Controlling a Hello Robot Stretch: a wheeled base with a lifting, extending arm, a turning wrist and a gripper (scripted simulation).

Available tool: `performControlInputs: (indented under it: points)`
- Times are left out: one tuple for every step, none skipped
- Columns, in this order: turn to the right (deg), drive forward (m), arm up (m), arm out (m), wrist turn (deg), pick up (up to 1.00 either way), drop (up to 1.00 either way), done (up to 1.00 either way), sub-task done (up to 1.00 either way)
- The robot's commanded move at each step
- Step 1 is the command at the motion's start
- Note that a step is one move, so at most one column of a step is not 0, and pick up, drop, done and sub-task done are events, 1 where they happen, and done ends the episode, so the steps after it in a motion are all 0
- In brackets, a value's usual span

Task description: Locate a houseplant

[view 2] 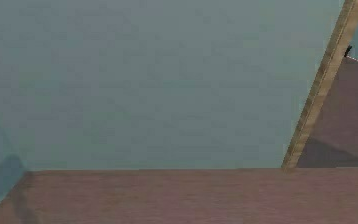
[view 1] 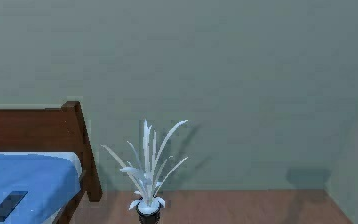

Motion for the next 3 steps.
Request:
performControlInputs:
  points:
    - [0.0,0.1,0.0,0.0,0.0,0.0,0.0,0.0,0.0]
    - [-12.0,0.0,0.0,0.0,0.0,0.0,0.0,0.0,0.0]
    - [0.0,0.0,0.0,0.0,0.0,0.0,0.0,1.0,0.0]
